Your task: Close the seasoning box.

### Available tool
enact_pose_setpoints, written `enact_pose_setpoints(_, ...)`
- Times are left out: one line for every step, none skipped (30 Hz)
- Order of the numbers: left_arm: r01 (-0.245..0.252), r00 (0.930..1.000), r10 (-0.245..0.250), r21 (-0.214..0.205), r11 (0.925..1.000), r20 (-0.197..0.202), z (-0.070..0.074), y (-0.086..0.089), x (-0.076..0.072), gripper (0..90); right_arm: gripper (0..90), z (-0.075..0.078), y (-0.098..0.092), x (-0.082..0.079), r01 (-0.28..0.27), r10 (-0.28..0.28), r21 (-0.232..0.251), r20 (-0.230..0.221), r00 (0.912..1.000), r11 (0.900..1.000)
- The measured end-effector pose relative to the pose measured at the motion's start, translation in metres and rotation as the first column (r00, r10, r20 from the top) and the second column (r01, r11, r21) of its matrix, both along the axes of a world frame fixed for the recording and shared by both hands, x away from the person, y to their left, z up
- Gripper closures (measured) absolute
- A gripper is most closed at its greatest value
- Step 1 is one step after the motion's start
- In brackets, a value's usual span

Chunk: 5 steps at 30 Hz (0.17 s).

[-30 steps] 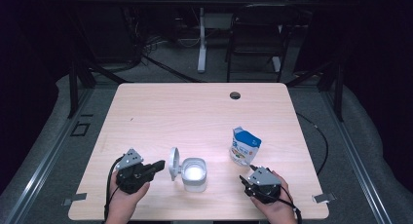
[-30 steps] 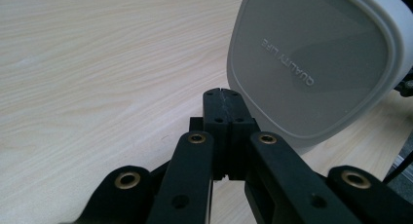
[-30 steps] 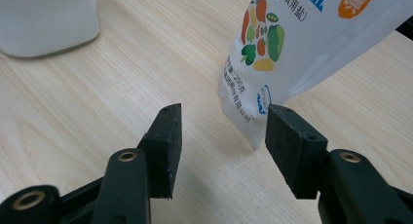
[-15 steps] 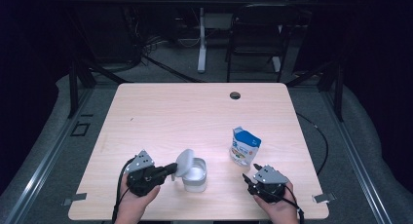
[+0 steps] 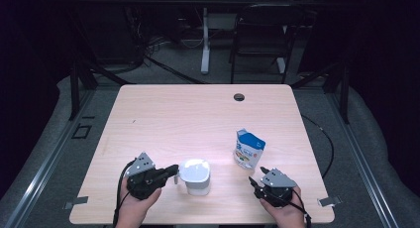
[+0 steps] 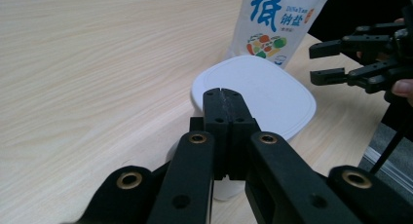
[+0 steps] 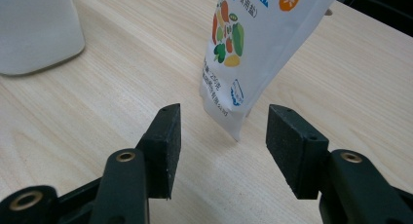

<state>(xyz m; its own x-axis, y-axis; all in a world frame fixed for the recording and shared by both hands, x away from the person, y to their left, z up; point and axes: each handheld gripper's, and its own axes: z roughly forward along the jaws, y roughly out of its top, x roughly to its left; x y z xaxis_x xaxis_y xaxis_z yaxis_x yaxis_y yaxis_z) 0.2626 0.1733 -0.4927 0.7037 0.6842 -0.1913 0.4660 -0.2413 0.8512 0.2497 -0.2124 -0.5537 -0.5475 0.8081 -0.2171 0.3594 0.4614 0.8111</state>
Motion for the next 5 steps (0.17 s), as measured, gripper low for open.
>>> enact_pose_setpoints(-0.012, 0.9999, 0.012, -0.001, 0.9999, -0.001, -0.0013, 0.0013, 0.0011, 90.0, 46.9, 0.0005, -0.0003, -0.0002, 0.0, 0.0, -0.002, 0.005, 1.0, 1.0)
enact_pose_setpoints(-0.02, 0.9998, 0.02, -0.002, 0.9998, -0.006, -0.002, 0.0028, 0.0022, 90.0, 46.8, 0.0009, -0.0009, -0.0005, 0.002, -0.002, -0.005, 0.012, 0.9999, 1.0)
enact_pose_setpoints(-0.031, 0.9995, 0.03, -0.006, 0.9995, -0.013, -0.0028, 0.005, 0.0043, 90.0, 46.7, 0.0009, -0.0014, -0.0008, 0.005, -0.005, -0.005, 0.019, 0.9998, 1.0)
enact_pose_setpoints(-0.045, 0.9989, 0.045, -0.01, 0.9989, -0.016, -0.0033, 0.0074, 0.0063, 90.0, 46.6, 0.0008, -0.0023, -0.0016, 0.008, -0.008, -0.004, 0.023, 0.9997, 1.0)
enact_pose_setpoints(-0.063, 0.9978, 0.063, -0.027, 0.9976, -0.022, -0.0033, 0.0109, 0.0087, 89.3, 46.4, 0.0004, -0.0036, -0.0023, 0.008, -0.008, -0.004, 0.024, 0.9997, 1.0)
